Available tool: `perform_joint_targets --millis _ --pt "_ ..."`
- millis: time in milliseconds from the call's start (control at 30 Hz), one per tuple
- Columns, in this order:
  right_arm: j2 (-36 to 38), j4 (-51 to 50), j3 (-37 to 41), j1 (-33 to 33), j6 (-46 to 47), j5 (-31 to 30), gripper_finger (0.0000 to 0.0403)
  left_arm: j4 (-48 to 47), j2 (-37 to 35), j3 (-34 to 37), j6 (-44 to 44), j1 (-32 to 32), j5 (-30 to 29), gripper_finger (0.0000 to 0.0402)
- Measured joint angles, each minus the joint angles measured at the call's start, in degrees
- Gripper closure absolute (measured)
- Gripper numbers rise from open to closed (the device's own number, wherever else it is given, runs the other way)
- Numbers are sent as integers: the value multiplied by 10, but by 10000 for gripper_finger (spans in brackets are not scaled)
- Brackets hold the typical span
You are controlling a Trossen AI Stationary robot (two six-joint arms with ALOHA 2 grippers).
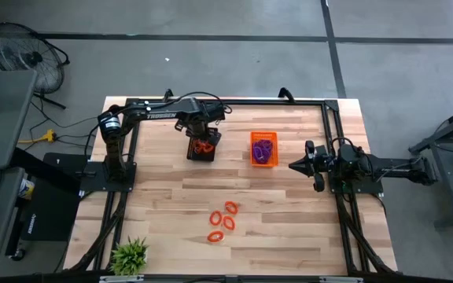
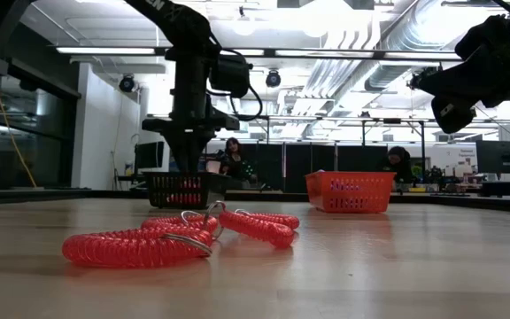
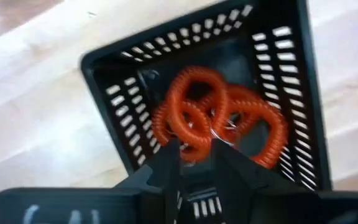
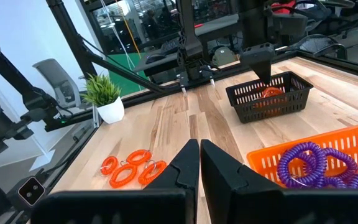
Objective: Sort spring keychains into baskets
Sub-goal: Put the orange spring keychain into the black basket
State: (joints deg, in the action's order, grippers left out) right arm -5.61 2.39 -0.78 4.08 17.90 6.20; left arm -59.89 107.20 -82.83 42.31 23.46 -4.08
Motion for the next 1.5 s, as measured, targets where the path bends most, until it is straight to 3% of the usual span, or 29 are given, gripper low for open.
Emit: perform_joint_targets --millis 133,467,800,1067,1233,1500 --pt "0 0 0 0 0 0 392 6 0 0 -31 -2 36 301" --pt "0 0 0 0 0 0 392 -5 -27 0 -23 -77 40 299" --pt "0 0 0 0 0 0 392 44 -49 0 108 -220 42 299" --pt "0 0 0 0 0 0 392 203 -37 0 306 -295 33 299" --pt "0 0 0 0 0 0 392 256 -21 -1 351 -313 33 299" --pt "-4 1 0 0 0 0 392 257 5 3 358 -337 44 299"
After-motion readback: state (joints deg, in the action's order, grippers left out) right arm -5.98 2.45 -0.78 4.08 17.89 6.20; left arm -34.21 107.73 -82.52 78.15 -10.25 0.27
